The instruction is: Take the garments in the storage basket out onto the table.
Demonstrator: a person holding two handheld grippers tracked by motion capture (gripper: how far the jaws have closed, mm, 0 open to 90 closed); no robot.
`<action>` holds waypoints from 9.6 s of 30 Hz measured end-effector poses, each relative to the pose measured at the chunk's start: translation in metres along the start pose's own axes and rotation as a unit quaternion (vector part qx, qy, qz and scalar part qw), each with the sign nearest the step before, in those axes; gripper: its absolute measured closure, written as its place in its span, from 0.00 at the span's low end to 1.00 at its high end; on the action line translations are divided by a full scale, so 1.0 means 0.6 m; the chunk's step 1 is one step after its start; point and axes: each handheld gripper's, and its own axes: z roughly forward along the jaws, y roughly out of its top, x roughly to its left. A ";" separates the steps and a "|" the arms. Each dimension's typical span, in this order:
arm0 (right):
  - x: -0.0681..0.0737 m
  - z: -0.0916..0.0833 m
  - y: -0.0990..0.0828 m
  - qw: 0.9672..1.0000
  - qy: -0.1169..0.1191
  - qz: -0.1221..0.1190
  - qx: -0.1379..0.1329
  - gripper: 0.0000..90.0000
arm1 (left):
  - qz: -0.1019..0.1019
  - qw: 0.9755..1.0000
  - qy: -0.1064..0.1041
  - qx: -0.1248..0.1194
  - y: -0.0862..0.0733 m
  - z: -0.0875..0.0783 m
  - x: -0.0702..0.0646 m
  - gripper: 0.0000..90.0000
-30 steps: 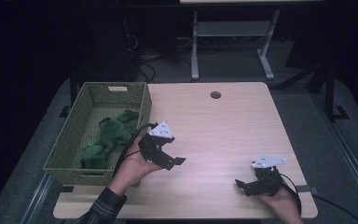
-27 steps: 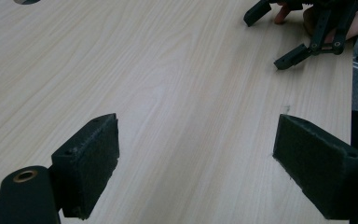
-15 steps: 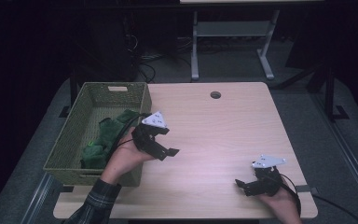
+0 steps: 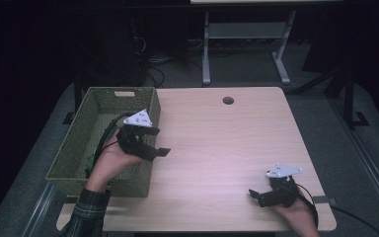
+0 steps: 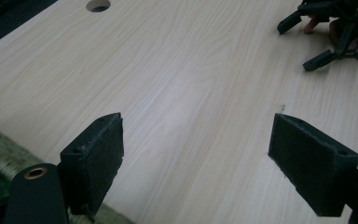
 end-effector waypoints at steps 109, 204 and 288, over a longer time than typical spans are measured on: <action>0.000 0.000 0.000 1.000 0.000 0.000 0.000 0.02 | -0.182 0.978 0.076 0.066 -0.166 -0.102 0.164 0.92; 0.001 -0.001 0.000 1.000 -0.001 0.003 0.001 0.02 | -0.075 0.992 -0.067 -0.078 0.176 0.030 -0.039 0.95; 0.002 0.000 0.000 1.000 0.000 0.005 0.002 0.02 | -0.048 0.994 -0.094 -0.008 0.057 0.257 -0.143 0.55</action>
